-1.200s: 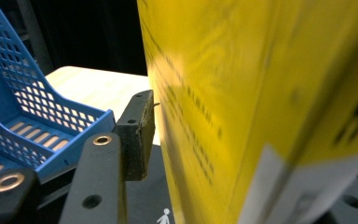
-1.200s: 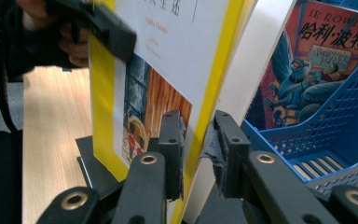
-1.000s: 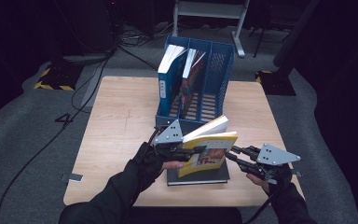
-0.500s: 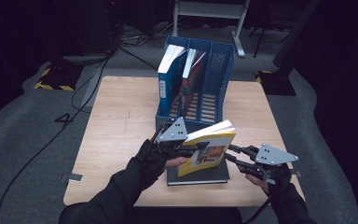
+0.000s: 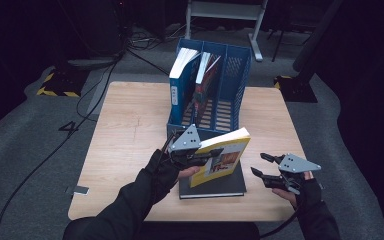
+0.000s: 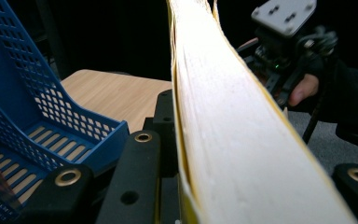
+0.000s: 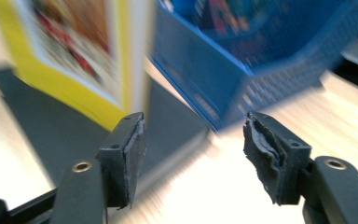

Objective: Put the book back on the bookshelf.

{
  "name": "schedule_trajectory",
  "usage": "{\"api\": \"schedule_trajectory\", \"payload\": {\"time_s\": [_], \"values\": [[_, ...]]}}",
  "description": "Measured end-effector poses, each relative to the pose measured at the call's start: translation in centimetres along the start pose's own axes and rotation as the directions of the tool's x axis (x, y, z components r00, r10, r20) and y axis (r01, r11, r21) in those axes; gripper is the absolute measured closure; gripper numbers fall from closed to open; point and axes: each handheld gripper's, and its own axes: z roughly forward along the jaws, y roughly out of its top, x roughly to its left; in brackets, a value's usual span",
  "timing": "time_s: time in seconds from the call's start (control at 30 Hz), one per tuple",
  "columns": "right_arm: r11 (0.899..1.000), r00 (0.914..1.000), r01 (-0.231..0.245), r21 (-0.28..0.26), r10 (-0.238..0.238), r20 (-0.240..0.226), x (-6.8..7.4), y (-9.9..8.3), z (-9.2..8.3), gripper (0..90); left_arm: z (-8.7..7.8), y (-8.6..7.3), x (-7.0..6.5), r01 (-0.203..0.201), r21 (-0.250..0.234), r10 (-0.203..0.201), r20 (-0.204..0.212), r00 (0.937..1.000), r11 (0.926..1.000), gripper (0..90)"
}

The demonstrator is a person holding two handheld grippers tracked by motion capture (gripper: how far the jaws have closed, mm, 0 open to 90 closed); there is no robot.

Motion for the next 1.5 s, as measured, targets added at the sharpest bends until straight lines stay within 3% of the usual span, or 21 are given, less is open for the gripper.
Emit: {"api": "schedule_trajectory", "payload": {"time_s": [0.13, 0.2, 0.43, 0.53, 0.7, 0.8, 1.0, 1.13, 1.27, 1.3, 1.33, 1.43, 1.5], "values": [[0.995, 0.9971, -0.074, 0.065, 0.075, -0.011, -1.4, -1.7, 0.5, 33.6, 0.0, 0.0, 0.0, 0.003, -0.001, -0.003, -0.003, 1.0000, 1.0000, 74.3], [0.987, 0.9918, -0.128, 0.100, 0.127, 0.017, -2.2, -2.9, 0.9, 31.4, 0.0, 0.0, 0.1, 0.004, -0.003, -0.004, -0.008, 1.0000, 1.0000, 74.3], [0.968, 0.9847, -0.173, 0.184, 0.166, 0.051, -3.3, -5.2, 1.7, 28.4, 0.4, -0.2, 0.6, 0.047, -0.027, -0.047, -0.010, 0.9988, 0.9985, 74.5], [0.956, 0.9752, -0.221, 0.195, 0.216, 0.051, -3.7, -6.2, 2.1, 28.6, 0.7, -0.1, 0.8, 0.062, -0.028, -0.063, -0.018, 0.9979, 0.9977, 74.6], [0.947, 0.9705, -0.241, 0.213, 0.236, 0.049, -3.8, -6.9, 2.8, 28.2, 1.4, 0.3, 1.1, 0.069, -0.024, -0.070, -0.037, 0.9969, 0.9973, 74.8], [0.942, 0.9720, -0.235, 0.240, 0.231, 0.043, -3.6, -7.3, 3.3, 26.0, 1.7, 0.7, 1.1, 0.051, -0.023, -0.052, -0.062, 0.9967, 0.9984, 74.8], [0.946, 0.9789, -0.204, 0.252, 0.195, 0.061, -3.1, -7.4, 3.7, 26.6, 1.5, 1.8, 2.0, 0.056, -0.024, -0.058, -0.098, 0.9935, 0.9982, 74.9], [0.945, 0.9778, -0.209, 0.250, 0.199, 0.065, -3.0, -7.4, 3.7, 25.8, 1.2, 2.4, 2.6, 0.054, -0.014, -0.055, -0.146, 0.9878, 0.9985, 75.0], [0.944, 0.9761, -0.217, 0.247, 0.207, 0.067, -3.1, -7.5, 3.7, 25.0, 0.4, 2.9, 3.8, 0.074, -0.028, -0.078, -0.199, 0.9769, 0.9969, 75.0], [0.944, 0.9760, -0.218, 0.247, 0.207, 0.068, -3.1, -7.5, 3.7, 24.8, -0.1, 3.2, 4.3, 0.076, -0.038, -0.083, -0.228, 0.9702, 0.9964, 75.0], [0.944, 0.9760, -0.218, 0.247, 0.207, 0.068, -3.1, -7.5, 3.7, 24.8, -0.1, 3.2, 4.3, 0.076, -0.038, -0.083, -0.228, 0.9702, 0.9964, 75.0], [0.943, 0.9757, -0.219, 0.249, 0.209, 0.066, -3.1, -7.5, 3.7, 24.6, -0.8, 3.7, 5.3, 0.098, -0.041, -0.105, -0.284, 0.9530, 0.9944, 74.9], [0.943, 0.9753, -0.221, 0.249, 0.211, 0.066, -3.2, -7.5, 3.7, 24.6, -1.1, 4.0, 6.0, 0.113, -0.040, -0.120, -0.305, 0.9448, 0.9928, 74.9]]}}
